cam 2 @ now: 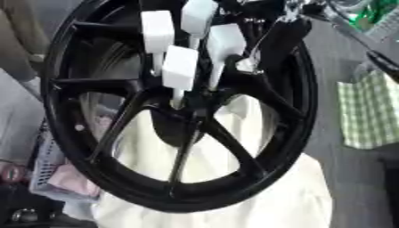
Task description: Pull the pin out of the wheel hub.
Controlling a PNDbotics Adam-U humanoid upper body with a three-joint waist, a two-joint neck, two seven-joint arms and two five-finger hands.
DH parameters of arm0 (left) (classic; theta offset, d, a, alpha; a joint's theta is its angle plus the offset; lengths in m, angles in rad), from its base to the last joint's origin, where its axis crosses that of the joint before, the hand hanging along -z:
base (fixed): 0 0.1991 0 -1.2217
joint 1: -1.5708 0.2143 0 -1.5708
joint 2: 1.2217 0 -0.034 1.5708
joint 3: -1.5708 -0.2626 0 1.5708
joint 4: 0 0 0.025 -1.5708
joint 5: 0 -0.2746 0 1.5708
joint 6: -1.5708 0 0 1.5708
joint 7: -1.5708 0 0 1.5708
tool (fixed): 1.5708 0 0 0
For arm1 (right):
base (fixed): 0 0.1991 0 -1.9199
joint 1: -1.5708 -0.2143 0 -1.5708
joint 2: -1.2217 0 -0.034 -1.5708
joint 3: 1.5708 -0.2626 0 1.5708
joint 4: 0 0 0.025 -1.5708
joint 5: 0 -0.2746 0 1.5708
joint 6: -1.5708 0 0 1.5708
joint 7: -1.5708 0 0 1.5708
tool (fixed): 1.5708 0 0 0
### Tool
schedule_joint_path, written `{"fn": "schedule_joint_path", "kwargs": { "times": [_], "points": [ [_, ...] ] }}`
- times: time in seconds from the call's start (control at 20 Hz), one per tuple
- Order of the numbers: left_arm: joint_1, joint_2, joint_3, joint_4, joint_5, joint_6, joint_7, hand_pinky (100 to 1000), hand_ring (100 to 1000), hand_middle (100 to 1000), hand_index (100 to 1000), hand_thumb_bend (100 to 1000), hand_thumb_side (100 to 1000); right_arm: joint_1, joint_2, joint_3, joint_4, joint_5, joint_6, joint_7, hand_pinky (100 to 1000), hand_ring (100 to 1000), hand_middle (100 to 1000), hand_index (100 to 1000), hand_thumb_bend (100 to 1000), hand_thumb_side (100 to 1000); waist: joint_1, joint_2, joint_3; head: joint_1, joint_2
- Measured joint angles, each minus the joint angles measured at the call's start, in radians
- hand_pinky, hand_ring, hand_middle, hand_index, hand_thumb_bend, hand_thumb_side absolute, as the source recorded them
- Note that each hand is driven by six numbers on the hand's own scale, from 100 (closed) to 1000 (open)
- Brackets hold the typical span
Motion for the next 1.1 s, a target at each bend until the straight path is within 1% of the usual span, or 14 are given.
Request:
{"fn": "schedule_joint_path", "kwargs": {
  "times": [0.1, 0.2, 0.5, 0.55, 0.6, 0.8, 1.1],
  "points": [
    [0.000, 0.000, 0.000, 0.000, 0.000, 0.001, -0.001, 811, 751, 627, 789, 101, 727, 0.000, 0.000, -0.001, -0.005, -0.004, 0.010, -0.010, 544, 455, 432, 563, 100, 100, 0.000, 0.000, 0.000, 0.000, 0.000],
    [0.000, 0.000, 0.000, 0.000, 0.000, 0.001, -0.002, 811, 752, 628, 789, 100, 726, -0.001, 0.000, -0.004, -0.010, -0.005, 0.015, -0.015, 522, 435, 411, 540, 100, 100, 0.000, 0.000, -0.001, 0.000, 0.000],
    [0.000, 0.000, 0.000, 0.000, 0.000, 0.002, -0.002, 811, 752, 628, 789, 100, 726, -0.003, -0.001, -0.028, -0.029, -0.008, 0.030, -0.030, 522, 435, 411, 540, 100, 100, 0.000, -0.001, -0.002, 0.003, 0.000],
    [0.000, 0.000, 0.000, 0.000, 0.000, 0.002, -0.002, 811, 753, 629, 788, 100, 723, -0.003, -0.001, -0.029, -0.030, -0.008, 0.032, -0.032, 484, 390, 371, 488, 100, 100, 0.000, -0.001, -0.002, 0.003, 0.000],
    [0.000, 0.000, 0.000, 0.000, 0.000, 0.002, -0.002, 811, 753, 629, 788, 100, 723, -0.004, -0.002, -0.031, -0.033, -0.008, 0.034, -0.034, 482, 389, 369, 484, 100, 100, 0.000, -0.002, -0.003, 0.005, 0.000],
    [0.005, 0.000, 0.000, 0.000, 0.000, 0.002, -0.002, 812, 753, 629, 788, 100, 721, -0.011, -0.030, -0.075, -0.067, -0.007, 0.040, -0.040, 476, 375, 351, 467, 100, 100, 0.000, -0.017, -0.014, 0.011, 0.000],
    [0.009, 0.000, 0.003, 0.000, 0.000, 0.001, -0.002, 812, 754, 630, 787, 100, 720, 0.005, -0.070, -0.147, -0.094, -0.007, 0.040, -0.040, 466, 357, 328, 448, 100, 100, 0.003, -0.023, -0.023, 0.019, 0.000]
  ]
}}
